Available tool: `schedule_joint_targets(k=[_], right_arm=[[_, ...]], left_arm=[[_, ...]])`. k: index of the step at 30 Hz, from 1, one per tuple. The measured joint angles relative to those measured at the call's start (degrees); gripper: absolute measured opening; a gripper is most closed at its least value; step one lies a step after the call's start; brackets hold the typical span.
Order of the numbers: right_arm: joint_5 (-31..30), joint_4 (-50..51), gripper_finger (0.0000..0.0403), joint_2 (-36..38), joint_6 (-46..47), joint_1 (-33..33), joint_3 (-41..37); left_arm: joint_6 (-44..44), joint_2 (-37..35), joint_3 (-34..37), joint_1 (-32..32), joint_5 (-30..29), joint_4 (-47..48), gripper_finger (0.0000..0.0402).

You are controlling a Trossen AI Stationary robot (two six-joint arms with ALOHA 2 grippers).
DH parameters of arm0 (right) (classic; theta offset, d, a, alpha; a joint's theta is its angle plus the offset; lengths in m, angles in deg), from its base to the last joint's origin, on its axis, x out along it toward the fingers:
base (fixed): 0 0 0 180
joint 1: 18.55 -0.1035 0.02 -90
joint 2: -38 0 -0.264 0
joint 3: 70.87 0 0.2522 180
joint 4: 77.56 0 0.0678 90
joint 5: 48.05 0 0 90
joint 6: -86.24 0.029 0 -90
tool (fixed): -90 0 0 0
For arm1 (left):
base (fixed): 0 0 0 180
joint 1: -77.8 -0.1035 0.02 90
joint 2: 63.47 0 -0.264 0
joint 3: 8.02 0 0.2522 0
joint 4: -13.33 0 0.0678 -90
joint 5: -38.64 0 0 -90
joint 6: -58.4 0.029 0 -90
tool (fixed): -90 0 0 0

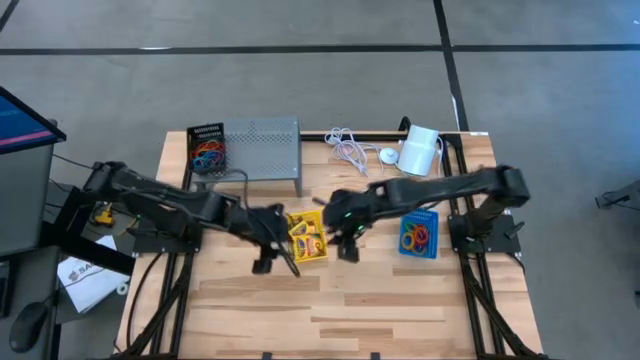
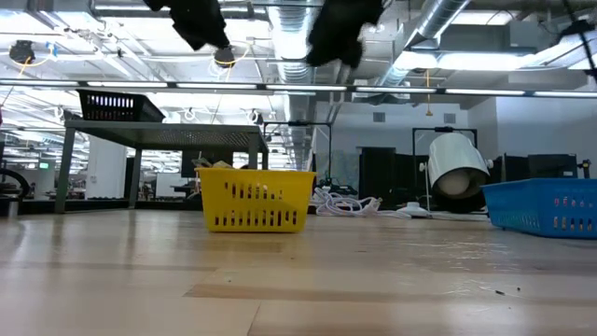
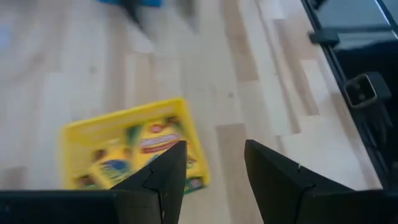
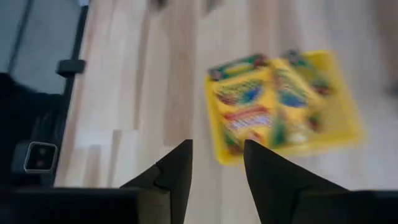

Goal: Pick & Place Office Desk Supplies
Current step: Put the yellow bin on the shelf

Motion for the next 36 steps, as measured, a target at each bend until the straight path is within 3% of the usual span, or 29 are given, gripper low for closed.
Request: schedule_joint_targets(k=[9,13,20,28,36], right_arm=[[-7.61,4.8,0.0126,16.84,1.15,-0.59,-0.01],[-8.62,7.54,0.0125,20.89,1.37,-1.53,-0.04],[-16.57,15.57,0.0124,24.32,1.94,-3.79,-0.04],[-18.5,20.22,0.0124,25.03,2.91,-6.31,-0.06],[-22.64,21.97,0.0124,25.03,4.35,-7.95,-0.06]], left_arm=[[-0.89,16.92,-6.3,2.02,-0.58,-3.11,0.0159],[0.11,23.54,-11.02,1.51,-1.42,-0.47,0.0159],[0.5,31.29,-16.21,0.29,-7.07,5.09,0.0159],[0.2,34.84,-17.1,-1.01,-7.04,5.6,0.0159],[-0.3,32.72,-16.95,-0.49,-5.77,6.81,0.0159]])
